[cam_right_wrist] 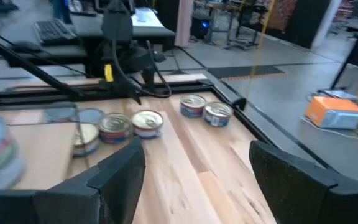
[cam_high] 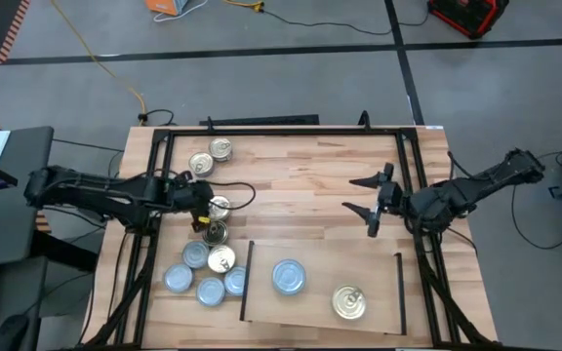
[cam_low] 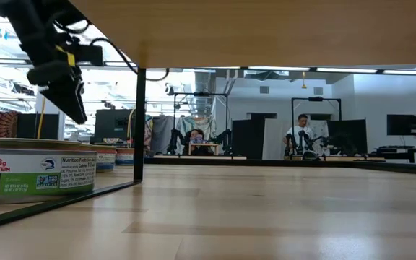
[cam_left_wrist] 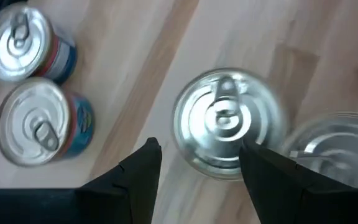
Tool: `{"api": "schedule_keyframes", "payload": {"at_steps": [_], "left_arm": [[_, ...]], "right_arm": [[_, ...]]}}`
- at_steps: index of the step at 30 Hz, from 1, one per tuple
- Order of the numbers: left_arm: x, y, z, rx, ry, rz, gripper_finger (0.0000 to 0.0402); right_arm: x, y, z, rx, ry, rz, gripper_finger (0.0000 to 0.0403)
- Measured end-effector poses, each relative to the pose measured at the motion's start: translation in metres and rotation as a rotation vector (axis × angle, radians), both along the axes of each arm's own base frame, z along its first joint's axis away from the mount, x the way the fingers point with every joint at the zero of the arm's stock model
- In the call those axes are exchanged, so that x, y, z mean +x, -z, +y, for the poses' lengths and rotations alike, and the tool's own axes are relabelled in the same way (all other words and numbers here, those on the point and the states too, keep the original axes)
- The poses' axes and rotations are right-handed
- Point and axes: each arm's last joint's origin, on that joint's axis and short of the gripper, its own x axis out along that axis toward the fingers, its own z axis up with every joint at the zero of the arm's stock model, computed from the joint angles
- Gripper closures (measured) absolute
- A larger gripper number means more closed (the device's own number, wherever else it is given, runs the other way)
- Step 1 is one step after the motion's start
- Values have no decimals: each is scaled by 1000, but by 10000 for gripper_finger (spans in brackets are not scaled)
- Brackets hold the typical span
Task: Stack canned seafood by type on shelf
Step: Stack the blue-pink tuna can on the top of the blue-pink tuna can on the shelf
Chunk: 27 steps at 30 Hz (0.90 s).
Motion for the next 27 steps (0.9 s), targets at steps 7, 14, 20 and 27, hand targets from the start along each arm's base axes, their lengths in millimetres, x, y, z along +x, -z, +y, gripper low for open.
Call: {"api": "schedule_keyframes", "payload": {"at_steps": [7, 14, 20, 27], "left_arm": [[13, 20, 14, -60, -39, 126, 196], [34, 37, 29, -53, 32, 164, 196], [83, 48, 48, 204, 190, -20, 196], [109, 22, 69, 333, 244, -211, 196]], "right_arm": [[18, 10, -9, -16, 82, 53, 85], [32, 11, -14, -17, 44, 35, 85], [35, 5, -19, -22, 24, -16, 85], [35, 7, -20, 7, -5, -6, 85]]}}
